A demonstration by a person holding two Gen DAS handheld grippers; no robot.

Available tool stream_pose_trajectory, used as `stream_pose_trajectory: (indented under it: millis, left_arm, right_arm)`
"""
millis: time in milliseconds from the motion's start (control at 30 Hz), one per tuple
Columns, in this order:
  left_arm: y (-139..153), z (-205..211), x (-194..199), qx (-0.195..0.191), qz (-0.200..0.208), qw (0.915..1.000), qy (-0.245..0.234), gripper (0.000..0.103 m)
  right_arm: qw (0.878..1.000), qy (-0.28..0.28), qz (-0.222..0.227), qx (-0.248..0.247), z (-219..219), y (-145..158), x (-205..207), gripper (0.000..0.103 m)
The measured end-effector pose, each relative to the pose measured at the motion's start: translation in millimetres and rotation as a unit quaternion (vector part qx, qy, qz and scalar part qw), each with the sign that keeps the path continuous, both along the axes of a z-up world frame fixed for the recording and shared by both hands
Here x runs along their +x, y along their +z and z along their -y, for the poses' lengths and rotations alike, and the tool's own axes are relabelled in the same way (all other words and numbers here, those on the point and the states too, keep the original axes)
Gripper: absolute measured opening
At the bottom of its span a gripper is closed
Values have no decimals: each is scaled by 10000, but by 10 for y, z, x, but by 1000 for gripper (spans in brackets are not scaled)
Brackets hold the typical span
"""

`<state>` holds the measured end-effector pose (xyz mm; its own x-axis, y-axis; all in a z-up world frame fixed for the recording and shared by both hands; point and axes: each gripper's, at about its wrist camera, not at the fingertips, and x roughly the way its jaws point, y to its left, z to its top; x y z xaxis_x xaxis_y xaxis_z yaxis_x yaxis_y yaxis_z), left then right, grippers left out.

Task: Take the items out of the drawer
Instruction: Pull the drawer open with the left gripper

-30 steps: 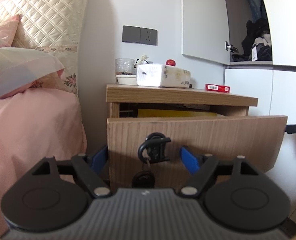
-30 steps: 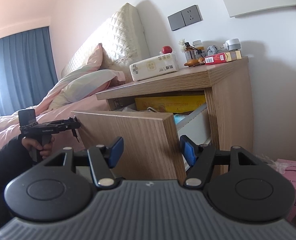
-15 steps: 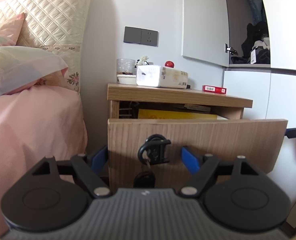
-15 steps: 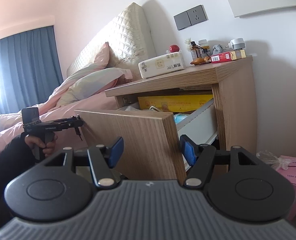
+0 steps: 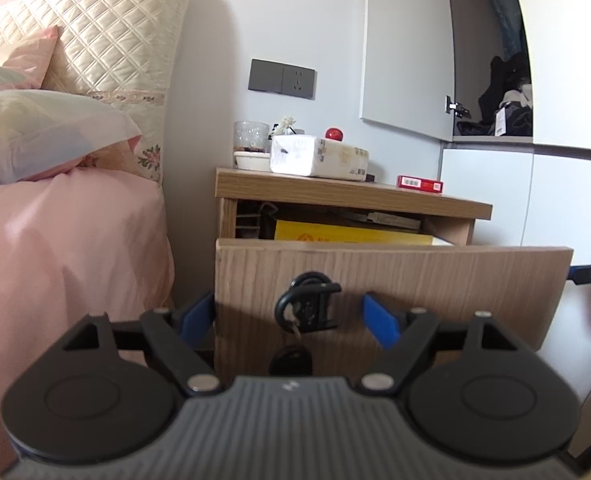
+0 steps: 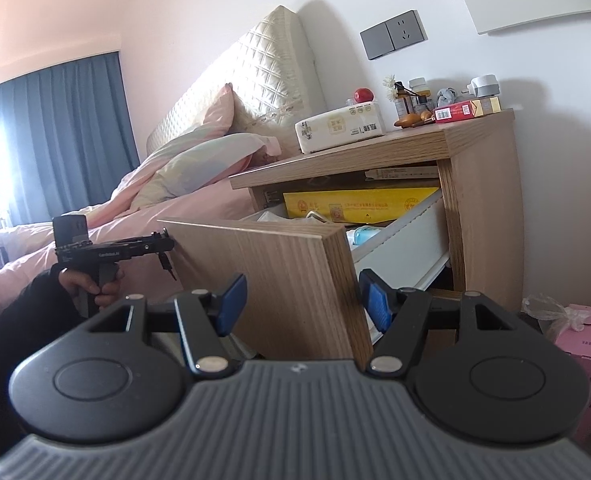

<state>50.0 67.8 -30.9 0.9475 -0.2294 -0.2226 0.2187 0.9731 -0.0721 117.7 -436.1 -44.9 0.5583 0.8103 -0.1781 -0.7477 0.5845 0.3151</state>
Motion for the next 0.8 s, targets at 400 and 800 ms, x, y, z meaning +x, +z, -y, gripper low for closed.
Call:
stream_pose_trajectory:
  millis: [400, 800]
  left_arm:
    - [-9, -8, -166, -114, 26, 9999, 17, 83]
    - [-2, -23, -302, -260, 92, 9996, 34, 83]
  right_arm:
    - [9999, 136, 33, 4, 28, -5, -141, 66]
    - [9998, 184, 26, 17, 37, -4, -254, 66]
